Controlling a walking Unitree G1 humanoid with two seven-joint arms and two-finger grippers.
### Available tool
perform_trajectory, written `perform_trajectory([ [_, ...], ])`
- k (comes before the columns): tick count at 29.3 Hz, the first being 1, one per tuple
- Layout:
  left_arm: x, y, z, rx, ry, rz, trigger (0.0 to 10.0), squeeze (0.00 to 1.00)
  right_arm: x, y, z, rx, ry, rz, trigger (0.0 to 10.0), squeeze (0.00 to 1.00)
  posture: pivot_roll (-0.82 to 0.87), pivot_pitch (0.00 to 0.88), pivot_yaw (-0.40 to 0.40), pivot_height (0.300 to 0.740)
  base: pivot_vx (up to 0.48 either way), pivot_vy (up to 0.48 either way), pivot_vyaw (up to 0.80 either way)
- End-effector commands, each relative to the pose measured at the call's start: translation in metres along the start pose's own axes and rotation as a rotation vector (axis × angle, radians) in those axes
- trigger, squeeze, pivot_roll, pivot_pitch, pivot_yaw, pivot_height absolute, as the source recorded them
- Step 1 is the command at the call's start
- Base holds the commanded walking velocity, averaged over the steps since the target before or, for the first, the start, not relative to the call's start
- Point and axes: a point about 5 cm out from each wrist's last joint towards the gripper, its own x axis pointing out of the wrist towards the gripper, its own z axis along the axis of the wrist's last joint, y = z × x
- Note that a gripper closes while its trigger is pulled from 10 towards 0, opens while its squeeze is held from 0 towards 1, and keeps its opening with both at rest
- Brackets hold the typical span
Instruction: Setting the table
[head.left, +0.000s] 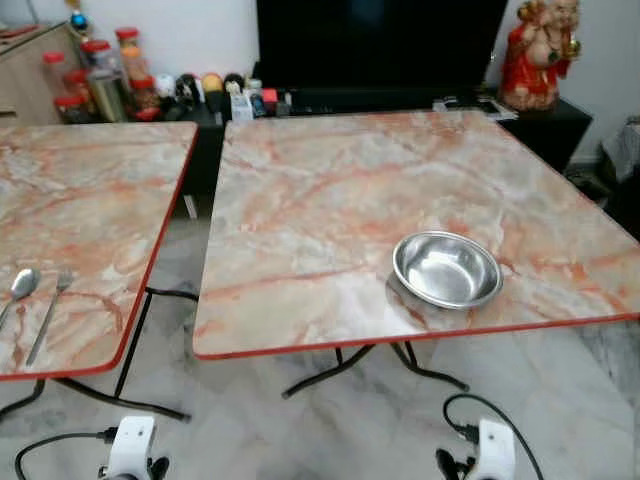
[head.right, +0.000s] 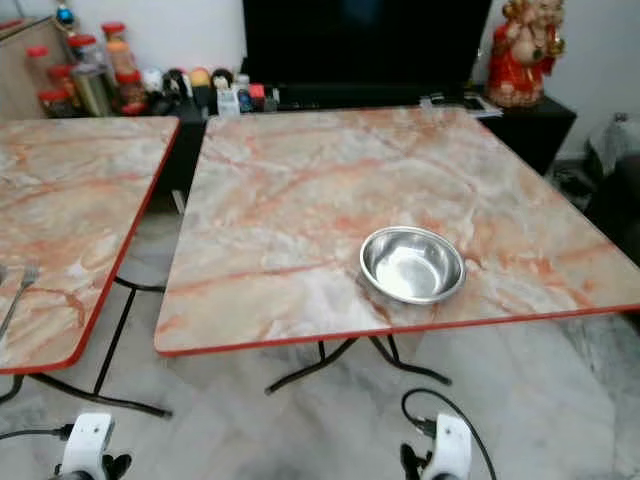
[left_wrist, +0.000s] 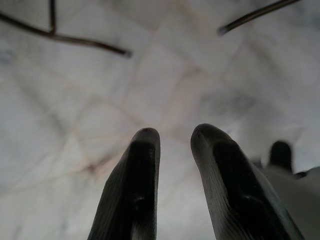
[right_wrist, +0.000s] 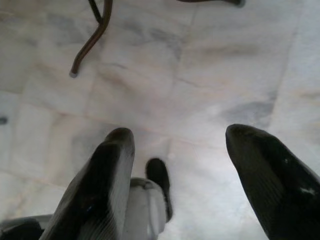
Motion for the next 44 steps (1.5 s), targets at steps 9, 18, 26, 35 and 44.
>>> perform_trajectory([
  [9,-0.0035,0.0105,-0.0049,0.004,0.025,0.029,10.0,0.0,0.002,0.0108,0.0017,0.034,-0.023,0.022,10.0,0.0,0.0,0.0,0.017,0.736,0.0,0.405,0.0],
  [18,-0.0033,0.0112,-0.0029,0.007,0.023,0.029,10.0,0.0,0.0024,0.0134,0.0044,0.014,-0.042,0.035,10.0,0.0,0.02,0.0,0.022,0.736,0.0,0.405,0.0],
  [26,-0.0028,0.0113,-0.0008,0.007,0.022,0.031,10.0,0.0,0.0027,0.0136,0.0057,0.032,-0.049,0.027,10.0,0.0,0.02,0.0,0.023,0.736,0.0,0.406,0.27],
  [35,-0.0027,0.0119,0.0005,0.009,0.02,0.032,10.0,0.0,0.0029,0.0144,0.0073,0.007,-0.053,0.031,10.0,0.0,0.02,0.0,0.027,0.736,0.0,0.405,0.1],
  [44,-0.0028,0.012,0.0001,0.011,0.022,0.032,10.0,0.0,0.0029,0.0145,0.0066,0.011,-0.051,0.032,10.0,0.0,0.02,0.0,0.026,0.736,0.0,0.405,0.0],
])
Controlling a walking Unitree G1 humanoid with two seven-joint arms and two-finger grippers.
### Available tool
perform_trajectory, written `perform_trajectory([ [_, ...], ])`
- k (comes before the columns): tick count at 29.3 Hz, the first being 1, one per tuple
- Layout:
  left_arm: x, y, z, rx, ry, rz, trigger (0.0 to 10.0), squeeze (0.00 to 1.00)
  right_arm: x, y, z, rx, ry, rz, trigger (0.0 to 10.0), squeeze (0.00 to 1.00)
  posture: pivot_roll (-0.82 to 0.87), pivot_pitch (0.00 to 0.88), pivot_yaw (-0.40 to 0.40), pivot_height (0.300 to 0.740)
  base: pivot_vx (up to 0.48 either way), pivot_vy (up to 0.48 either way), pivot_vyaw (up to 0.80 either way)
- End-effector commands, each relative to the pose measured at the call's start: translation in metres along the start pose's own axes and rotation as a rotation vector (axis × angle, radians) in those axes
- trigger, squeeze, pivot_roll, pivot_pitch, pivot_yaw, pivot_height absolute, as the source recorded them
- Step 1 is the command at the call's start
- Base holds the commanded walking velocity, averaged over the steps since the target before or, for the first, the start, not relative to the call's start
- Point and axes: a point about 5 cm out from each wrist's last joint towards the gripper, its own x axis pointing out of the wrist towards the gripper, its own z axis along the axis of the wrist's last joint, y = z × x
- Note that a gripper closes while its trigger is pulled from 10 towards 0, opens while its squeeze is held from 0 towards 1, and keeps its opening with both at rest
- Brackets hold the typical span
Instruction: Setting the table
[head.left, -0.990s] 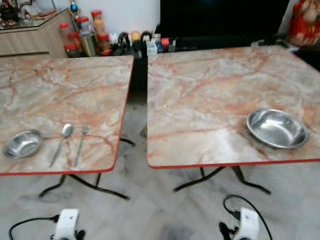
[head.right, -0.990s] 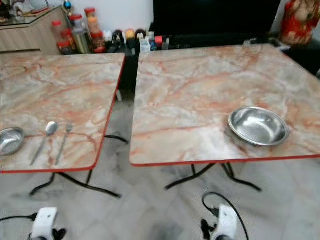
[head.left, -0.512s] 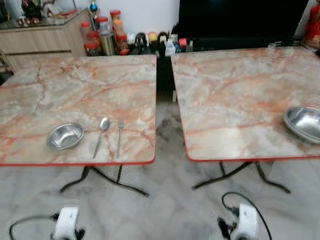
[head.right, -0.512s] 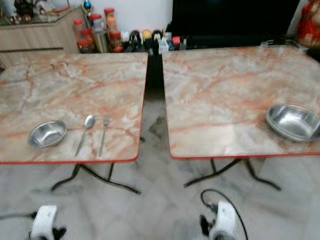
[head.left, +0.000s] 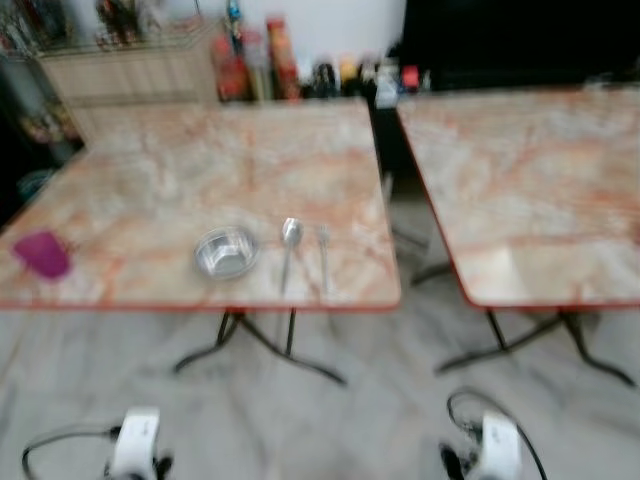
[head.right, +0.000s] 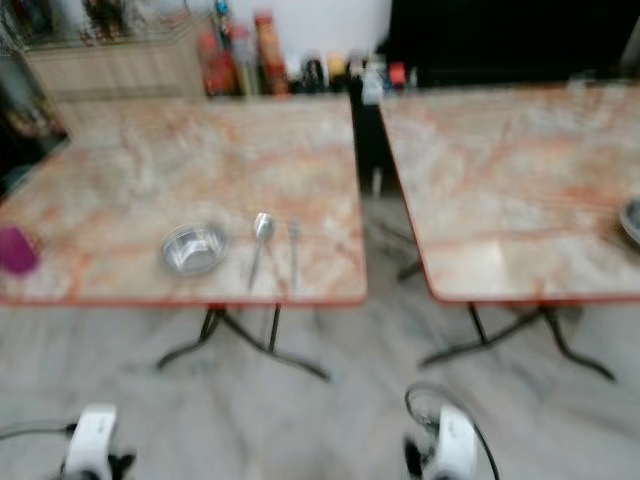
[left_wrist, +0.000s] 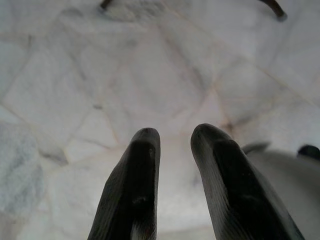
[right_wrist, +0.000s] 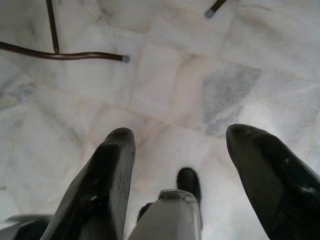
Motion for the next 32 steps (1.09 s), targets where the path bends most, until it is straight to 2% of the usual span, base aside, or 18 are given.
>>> perform_trajectory([
  [1,-0.0024,0.0085,-0.0014,0.008,0.01,0.023,10.0,0.0,0.0025,0.0093,0.0061,0.001,-0.021,0.022,10.0,0.0,0.02,0.0,0.026,0.736,0.0,0.401,0.0],
  [32,-0.0032,0.0093,-0.0037,0.014,0.012,0.025,10.0,0.0,0.0017,0.009,0.004,0.006,-0.035,0.026,10.0,0.0,0.03,0.0,0.027,0.736,0.0,0.396,0.0],
])
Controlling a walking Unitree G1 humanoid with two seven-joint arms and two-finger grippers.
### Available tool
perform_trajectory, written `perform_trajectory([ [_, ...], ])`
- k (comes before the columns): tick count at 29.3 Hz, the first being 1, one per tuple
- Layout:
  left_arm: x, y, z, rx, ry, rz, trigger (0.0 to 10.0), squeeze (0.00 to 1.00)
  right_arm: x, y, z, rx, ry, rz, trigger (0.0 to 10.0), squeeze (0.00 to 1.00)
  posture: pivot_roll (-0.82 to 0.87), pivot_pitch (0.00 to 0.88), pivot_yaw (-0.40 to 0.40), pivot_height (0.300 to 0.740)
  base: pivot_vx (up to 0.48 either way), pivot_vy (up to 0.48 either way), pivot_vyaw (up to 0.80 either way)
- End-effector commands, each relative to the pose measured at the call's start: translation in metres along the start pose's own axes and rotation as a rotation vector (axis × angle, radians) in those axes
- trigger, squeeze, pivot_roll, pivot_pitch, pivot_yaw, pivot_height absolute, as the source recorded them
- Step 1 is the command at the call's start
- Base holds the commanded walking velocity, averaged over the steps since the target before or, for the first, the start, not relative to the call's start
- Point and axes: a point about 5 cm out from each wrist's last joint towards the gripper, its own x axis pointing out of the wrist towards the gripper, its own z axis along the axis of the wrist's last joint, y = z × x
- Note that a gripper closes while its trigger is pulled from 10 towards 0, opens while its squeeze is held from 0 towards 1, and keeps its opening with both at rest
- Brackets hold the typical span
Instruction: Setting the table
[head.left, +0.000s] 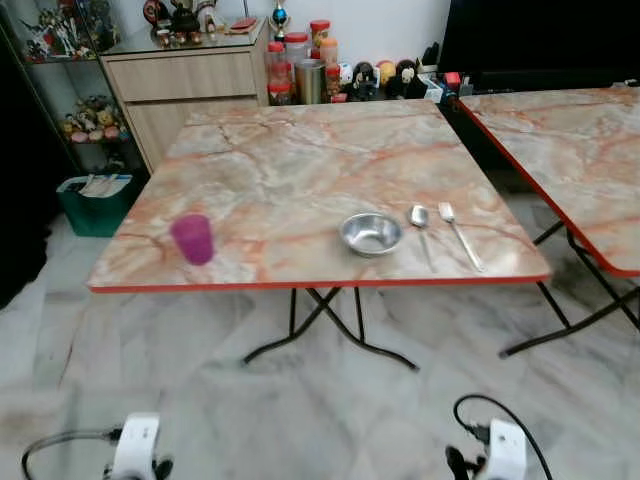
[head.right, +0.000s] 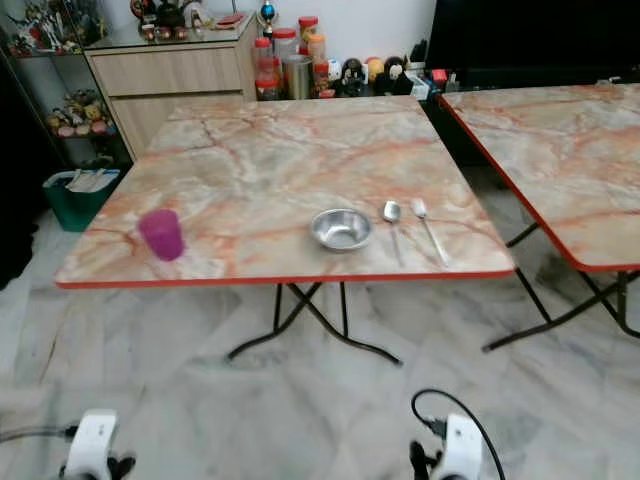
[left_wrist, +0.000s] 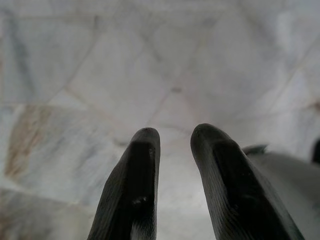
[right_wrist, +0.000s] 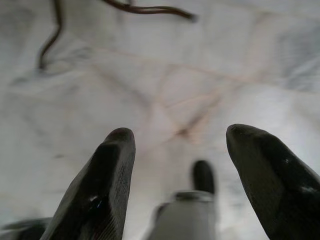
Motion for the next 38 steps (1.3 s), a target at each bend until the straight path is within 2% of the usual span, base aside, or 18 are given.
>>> perform_trajectory([
  [1,0.0007,0.0006,0.0034,0.005,-0.002,0.002,10.0,0.0,-0.0007,-0.0052,0.0035,0.002,-0.016,-0.015,10.0,0.0,0.03,0.0,0.027,0.736,0.0,0.382,0.0],
  [5,0.0007,0.0009,0.004,-0.001,-0.005,0.007,10.0,0.0,-0.0006,-0.005,0.0045,0.005,-0.022,-0.016,10.0,0.0,0.03,0.0,0.026,0.736,0.0,0.328,0.0],
  [22,0.0012,-0.0002,0.0053,-0.006,-0.01,0.002,10.0,0.0,-0.0005,-0.0056,0.0066,0.01,-0.037,-0.022,10.0,0.0,0.03,0.0,0.022,0.736,0.0,0.0,0.0],
  [27,0.0012,0.0004,0.006,0.028,-0.006,0.006,10.0,0.0,-0.0004,-0.0057,0.0064,0.01,-0.033,-0.023,10.0,0.0,0.03,0.0,0.021,0.736,0.0,0.0,0.0],
  [38,0.0013,0.0002,0.006,0.034,-0.006,0.005,10.0,0.0,-0.0005,-0.0059,0.0064,0.003,-0.03,-0.021,10.0,0.0,0.03,0.0,0.02,0.736,0.0,-0.382,0.0],
])
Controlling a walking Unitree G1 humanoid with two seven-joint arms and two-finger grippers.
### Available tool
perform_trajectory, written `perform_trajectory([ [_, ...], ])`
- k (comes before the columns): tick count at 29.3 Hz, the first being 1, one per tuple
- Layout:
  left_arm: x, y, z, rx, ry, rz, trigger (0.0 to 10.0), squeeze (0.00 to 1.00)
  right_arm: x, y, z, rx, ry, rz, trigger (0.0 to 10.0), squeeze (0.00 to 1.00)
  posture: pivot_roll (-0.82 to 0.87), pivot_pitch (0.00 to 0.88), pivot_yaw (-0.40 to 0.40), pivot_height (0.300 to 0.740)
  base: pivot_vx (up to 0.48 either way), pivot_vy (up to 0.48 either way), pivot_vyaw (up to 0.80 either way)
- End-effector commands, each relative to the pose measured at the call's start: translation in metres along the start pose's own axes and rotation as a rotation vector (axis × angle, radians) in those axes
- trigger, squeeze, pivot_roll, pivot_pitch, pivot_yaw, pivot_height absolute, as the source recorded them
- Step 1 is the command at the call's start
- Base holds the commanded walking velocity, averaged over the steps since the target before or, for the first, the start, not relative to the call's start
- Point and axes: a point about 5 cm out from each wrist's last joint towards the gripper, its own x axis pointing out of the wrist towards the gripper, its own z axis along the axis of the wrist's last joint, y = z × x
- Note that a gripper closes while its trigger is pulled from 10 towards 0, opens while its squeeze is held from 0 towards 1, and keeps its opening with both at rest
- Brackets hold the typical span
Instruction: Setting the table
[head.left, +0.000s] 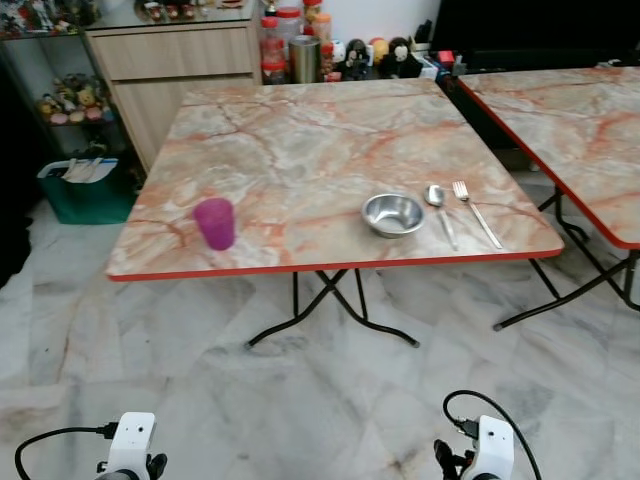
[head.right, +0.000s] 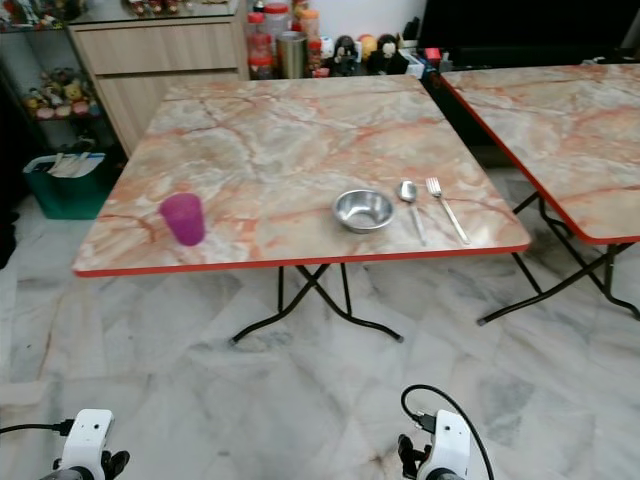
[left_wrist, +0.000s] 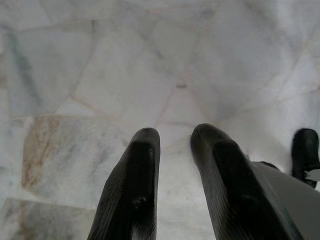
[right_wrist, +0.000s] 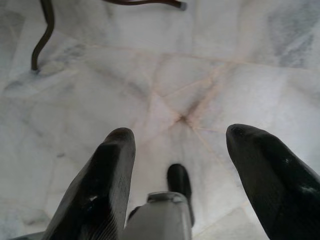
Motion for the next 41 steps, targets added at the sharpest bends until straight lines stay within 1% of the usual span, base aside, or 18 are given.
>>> perform_trajectory([
  [1,-0.0007,0.0011,-0.003,0.008,0.015,0.002,10.0,0.0,0.0002,-0.001,0.0025,0.002,-0.009,-0.005,10.0,0.0,0.03,0.0,0.02,0.736,0.0,-0.379,0.0],
  [7,-0.0007,0.0013,-0.0031,0.01,0.017,0.004,10.0,0.0,0.0002,-0.0012,0.0025,0.0,-0.009,-0.007,10.0,0.0,0.03,0.0,0.02,0.736,0.04,-0.379,0.0],
  [13,-0.0008,0.0013,-0.0034,0.004,0.016,0.008,10.0,0.0,0.0001,-0.0014,0.0023,0.002,-0.01,-0.008,10.0,0.0,0.03,0.0,0.019,0.736,0.201,-0.362,0.0],
  [17,-0.0008,0.0012,-0.0036,-0.002,0.015,0.01,10.0,0.0,0.0,-0.0017,0.0024,0.003,-0.012,-0.01,10.0,0.0,0.03,0.0,0.019,0.736,0.0,0.0,0.0],
  [18,-0.0008,0.0012,-0.0034,-0.02,0.006,0.015,10.0,0.0,0.0,-0.0017,0.0026,0.001,-0.013,-0.01,10.0,0.0,0.03,0.0,0.019,0.736,0.0,0.0,0.0],
  [23,-0.0008,0.0006,-0.0029,-0.056,-0.012,0.014,10.0,0.0,-0.0001,-0.0019,0.0028,-0.001,-0.015,-0.011,10.0,0.0,0.03,0.0,0.017,0.736,0.0,0.0,0.0],
  [26,-0.0008,0.0008,-0.0036,-0.045,0.0,0.013,10.0,0.0,-0.0001,-0.0017,0.0027,0.004,-0.017,-0.01,10.0,0.0,0.04,0.0,0.017,0.736,0.0,0.0,0.0],
  [33,-0.0009,0.0012,-0.0039,-0.041,0.003,0.017,10.0,0.0,-0.0001,-0.0016,0.0028,0.013,-0.024,-0.012,10.0,0.0,0.03,0.0,0.018,0.736,0.332,0.0,0.0],
  [38,-0.0008,0.0008,-0.0039,-0.042,0.005,0.015,10.0,0.0,-0.0001,-0.0021,0.0041,-0.019,-0.024,-0.009,10.0,0.0,0.03,0.0,0.017,0.736,0.373,0.0,0.0],
  [41,-0.0008,0.0009,-0.0039,-0.042,0.005,0.015,10.0,0.0,-0.0001,-0.0021,0.0041,-0.019,-0.024,-0.009,10.0,0.0,0.03,0.0,0.017,0.736,0.375,0.0,0.0],
])
